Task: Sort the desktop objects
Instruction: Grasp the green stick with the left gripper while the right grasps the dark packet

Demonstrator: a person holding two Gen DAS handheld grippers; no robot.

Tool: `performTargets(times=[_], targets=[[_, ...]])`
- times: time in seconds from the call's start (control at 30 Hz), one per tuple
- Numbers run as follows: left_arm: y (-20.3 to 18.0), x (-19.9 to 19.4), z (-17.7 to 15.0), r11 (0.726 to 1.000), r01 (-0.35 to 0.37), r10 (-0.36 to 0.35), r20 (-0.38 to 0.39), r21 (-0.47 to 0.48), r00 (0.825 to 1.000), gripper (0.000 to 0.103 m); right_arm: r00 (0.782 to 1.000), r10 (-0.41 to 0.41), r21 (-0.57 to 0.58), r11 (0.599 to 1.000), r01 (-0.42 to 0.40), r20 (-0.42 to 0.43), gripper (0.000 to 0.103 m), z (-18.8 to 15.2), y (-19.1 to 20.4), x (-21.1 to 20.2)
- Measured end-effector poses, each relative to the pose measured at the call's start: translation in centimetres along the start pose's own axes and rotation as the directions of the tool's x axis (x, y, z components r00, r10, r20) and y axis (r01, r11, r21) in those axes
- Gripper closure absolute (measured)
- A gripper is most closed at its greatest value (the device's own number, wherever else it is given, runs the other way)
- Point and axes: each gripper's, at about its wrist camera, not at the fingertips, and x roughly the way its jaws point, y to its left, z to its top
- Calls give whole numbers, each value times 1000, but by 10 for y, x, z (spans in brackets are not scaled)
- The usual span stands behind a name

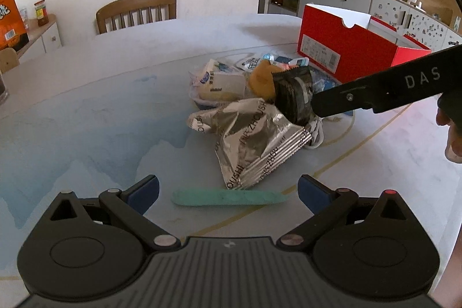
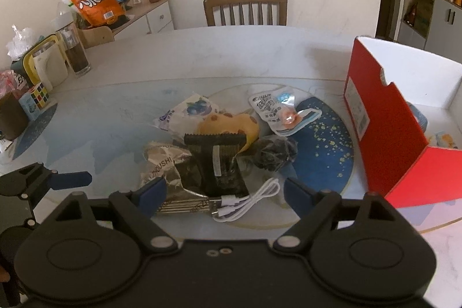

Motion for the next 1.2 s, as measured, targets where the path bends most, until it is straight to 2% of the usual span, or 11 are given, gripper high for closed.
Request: performTargets(times=[0.23, 0.5, 0.8, 0.87, 1.03, 1.13, 1.2], targets=[[4, 12, -8, 1000, -8, 7, -30, -25, 1000, 0, 1000, 7, -6, 1000, -7, -13, 15, 0, 1, 10], [-6, 19, -12, 998, -21, 21, -9, 54, 1000, 0, 1000, -4, -14, 1000, 4, -18, 19, 4, 4, 23], [-8, 22, -11, 998, -11, 10, 10, 63, 1000, 0, 999, -33, -12, 999, 33, -19, 24, 5, 3, 38], [-8, 23, -12, 998, -9, 8, 15, 65, 1000, 0, 999, -31, -5, 1000, 31, -14, 32, 7, 3, 39], [-8, 24, -11, 998, -4, 3, 20, 70, 1000, 0, 999, -39, 16, 999, 39, -5, 34, 9, 0, 40], [-7, 23, -12, 998, -10, 8, 18, 66, 1000, 0, 999, -52, 27, 998, 52, -9, 45, 10, -2, 41], [-6, 22, -14, 998, -13, 12, 20, 62, 1000, 0, 999, -50, 40, 998, 51, -18, 45, 10, -5, 43]])
